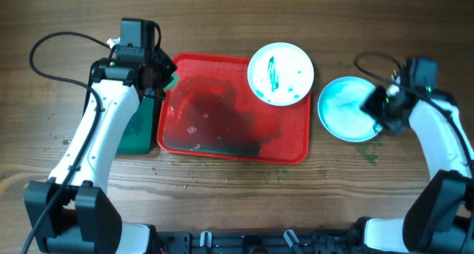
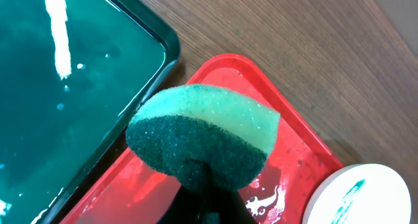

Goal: Clean dirty plates on tray and stack at the side
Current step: 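Carry the plate with the right gripper and stack it on the side plate, then grasp the last plate's rim with the right gripper and tilt it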

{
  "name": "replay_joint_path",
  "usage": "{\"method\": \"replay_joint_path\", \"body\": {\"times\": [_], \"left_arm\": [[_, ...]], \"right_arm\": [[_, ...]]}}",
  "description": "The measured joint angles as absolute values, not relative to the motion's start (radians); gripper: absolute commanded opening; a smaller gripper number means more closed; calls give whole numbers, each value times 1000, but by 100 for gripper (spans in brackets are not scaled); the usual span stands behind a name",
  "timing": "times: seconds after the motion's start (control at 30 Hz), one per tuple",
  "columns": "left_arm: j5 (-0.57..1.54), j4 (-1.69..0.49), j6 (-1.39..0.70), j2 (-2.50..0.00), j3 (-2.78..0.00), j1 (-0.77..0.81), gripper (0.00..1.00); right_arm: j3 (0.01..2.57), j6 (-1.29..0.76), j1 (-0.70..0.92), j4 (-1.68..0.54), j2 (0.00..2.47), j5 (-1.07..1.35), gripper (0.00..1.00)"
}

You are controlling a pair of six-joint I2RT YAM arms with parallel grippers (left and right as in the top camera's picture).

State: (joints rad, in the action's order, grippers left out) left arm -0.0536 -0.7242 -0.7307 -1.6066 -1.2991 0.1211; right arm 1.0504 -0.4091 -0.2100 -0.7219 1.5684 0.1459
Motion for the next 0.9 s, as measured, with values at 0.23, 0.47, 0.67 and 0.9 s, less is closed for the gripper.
{"method": "replay_joint_path", "body": {"times": [0.23,0.47,0.67,0.9], "left_arm": [[-54,-725,-730,-1620,-1299,121,4],[-54,-757,-730,-1658,-1299,121,4],[-54,-759,-730,-1663,-1299,121,4],[-54,-766,-730,-1663,-1299,121,4]], "right_arm": [[1177,-490,154,-624,1606,126,51],[1177,-625,238,-603,1848,85,39],[1177,-636,241,-582,1889,128,4],[1177,-558,390,-663,1892,241,30]]}}
